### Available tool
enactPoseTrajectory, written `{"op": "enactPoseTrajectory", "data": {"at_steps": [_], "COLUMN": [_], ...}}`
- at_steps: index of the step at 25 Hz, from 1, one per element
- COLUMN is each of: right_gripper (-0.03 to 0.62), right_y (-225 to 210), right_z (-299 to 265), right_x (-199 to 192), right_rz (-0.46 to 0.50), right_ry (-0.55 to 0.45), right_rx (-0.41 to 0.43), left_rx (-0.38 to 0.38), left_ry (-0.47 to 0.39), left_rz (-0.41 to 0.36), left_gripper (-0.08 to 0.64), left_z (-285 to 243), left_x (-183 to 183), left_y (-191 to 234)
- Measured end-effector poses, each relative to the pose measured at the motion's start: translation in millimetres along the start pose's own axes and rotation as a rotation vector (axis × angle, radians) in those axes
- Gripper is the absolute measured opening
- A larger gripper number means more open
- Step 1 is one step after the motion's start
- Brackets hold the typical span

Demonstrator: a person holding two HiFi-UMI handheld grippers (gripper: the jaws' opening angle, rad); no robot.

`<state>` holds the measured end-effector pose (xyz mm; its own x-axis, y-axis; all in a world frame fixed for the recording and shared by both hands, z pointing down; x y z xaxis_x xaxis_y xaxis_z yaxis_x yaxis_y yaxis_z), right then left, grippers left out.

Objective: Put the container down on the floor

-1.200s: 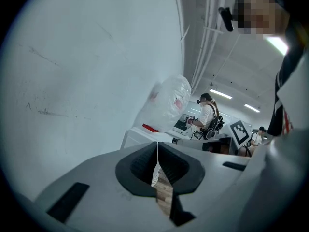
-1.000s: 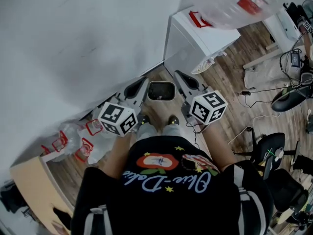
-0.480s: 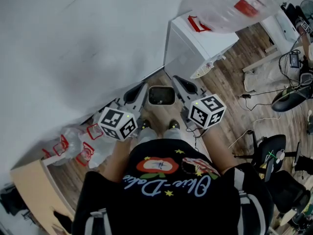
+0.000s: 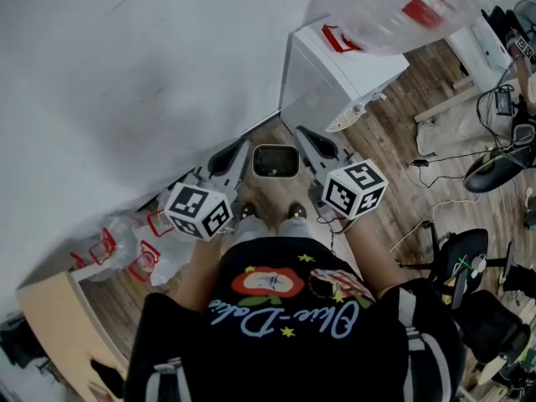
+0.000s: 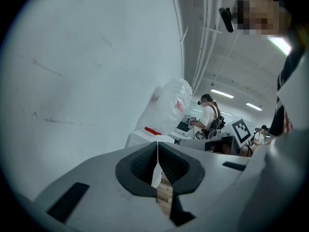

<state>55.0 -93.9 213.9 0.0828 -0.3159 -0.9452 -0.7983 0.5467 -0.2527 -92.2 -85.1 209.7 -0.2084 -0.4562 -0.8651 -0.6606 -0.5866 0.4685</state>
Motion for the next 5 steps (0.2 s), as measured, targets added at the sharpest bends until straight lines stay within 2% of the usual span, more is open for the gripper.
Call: {"op": "enactPoseTrajectory", "data": {"at_steps": [5], "right_gripper": [-0.002], "right_y": [2.0], "right_z": [-0.6], "right_x": [-1.3], "right_rz": [0.0], "right_ry": [0.0], "right_rx": [-0.002], "left_rx": [0.006], "left_ry": [-0.006], "left_rz": [0.002], "left_gripper": [0.005], "left_z": [3.2], "left_x": [0.4], "left_y": [2.6]}}
Point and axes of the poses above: the fingertips, and each gripper's own axes: z backward along the fingers, y to its left, x out of its top, the point moved 3 cm from there along z, backward along the fingers, and after that the axes turned 8 degrees about z, right-handed, at the moved point
